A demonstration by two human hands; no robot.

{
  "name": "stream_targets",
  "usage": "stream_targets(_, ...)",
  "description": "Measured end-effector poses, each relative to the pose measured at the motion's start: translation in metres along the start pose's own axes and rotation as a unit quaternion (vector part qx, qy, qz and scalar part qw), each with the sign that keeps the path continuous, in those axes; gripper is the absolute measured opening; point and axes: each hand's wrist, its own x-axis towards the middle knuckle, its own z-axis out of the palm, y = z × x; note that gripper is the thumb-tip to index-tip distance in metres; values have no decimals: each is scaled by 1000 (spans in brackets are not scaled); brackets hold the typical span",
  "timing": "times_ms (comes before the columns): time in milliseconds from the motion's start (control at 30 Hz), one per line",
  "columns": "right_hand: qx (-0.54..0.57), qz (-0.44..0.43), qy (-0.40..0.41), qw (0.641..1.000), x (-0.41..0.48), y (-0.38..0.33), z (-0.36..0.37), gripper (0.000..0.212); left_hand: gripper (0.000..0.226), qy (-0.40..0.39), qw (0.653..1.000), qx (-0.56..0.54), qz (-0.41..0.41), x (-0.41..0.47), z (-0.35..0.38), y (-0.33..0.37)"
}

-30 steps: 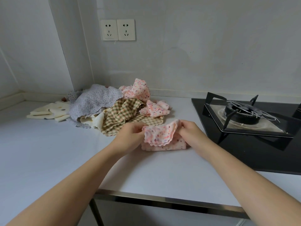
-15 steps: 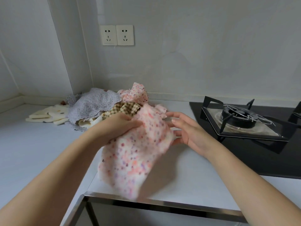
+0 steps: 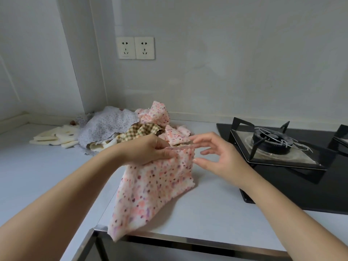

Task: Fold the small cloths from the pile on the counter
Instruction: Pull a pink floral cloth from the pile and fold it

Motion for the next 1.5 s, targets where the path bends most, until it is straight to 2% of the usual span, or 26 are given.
stream_targets(100,-109,-59,-39,992,2,-7,0,26,34,-10,1000,17,-4,-1,1,4)
stream_targets(233,-171,-58,-73,981,12,-7,2,27,38,-36,999,28,-5,-4,0,12)
stream_targets(300,-188,-54,-82,977,16,-10,1,26,32,-43,998,39,-10,-6,-2,16)
stream_targets(567,-198,-7,-140,970,26,-22,-5,9,37,-55,987,149,0,-5,-3,21)
stream_targets(667,-204,0,-160,966,25,-27,-10,11,16,-22,978,207,4,-8,1,24)
stream_targets(800,-210,23,-161,964,24,-29,-16,10,32,73,962,251,76,-17,9,23)
stream_targets(933,-205,66,-162,963,21,-29,-19,10,30,117,933,291,176,-19,21,13)
stream_targets(1100,-192,84,-166,964,17,-27,-17,14,36,142,925,316,158,-18,32,10)
stream_targets(1233,-183,91,-160,966,16,-28,-18,9,16,160,929,298,153,-12,36,8)
stream_targets(1500,-220,72,-158,960,13,-21,-18,15,10,164,937,246,185,-17,36,9)
